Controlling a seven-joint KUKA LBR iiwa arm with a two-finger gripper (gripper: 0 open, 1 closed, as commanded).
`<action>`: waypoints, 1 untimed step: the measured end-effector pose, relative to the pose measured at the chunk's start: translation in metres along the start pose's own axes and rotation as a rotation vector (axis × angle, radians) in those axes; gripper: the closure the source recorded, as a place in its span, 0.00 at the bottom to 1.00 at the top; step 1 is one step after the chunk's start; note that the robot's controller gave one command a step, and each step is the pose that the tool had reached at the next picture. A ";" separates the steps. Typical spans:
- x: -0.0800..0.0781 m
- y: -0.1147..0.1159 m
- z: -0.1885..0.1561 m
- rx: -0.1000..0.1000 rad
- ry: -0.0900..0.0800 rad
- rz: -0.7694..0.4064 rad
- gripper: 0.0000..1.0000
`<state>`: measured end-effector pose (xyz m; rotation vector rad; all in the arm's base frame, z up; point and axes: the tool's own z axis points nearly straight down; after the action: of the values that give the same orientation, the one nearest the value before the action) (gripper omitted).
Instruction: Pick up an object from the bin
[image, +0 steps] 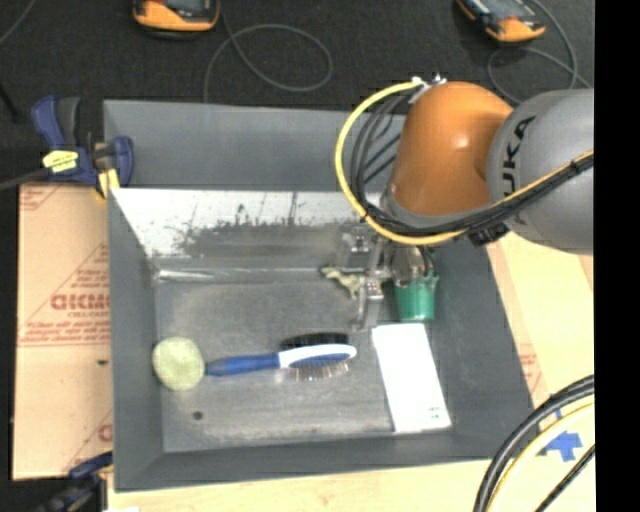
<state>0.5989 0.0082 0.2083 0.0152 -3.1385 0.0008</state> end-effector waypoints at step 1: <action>-0.001 0.000 -0.005 0.000 -0.008 0.000 0.00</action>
Offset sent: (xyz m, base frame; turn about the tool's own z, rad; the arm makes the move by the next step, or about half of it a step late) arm -0.0584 0.0993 -0.0306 -0.2798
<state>0.5999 0.0082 0.2132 0.0150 -3.1460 0.0006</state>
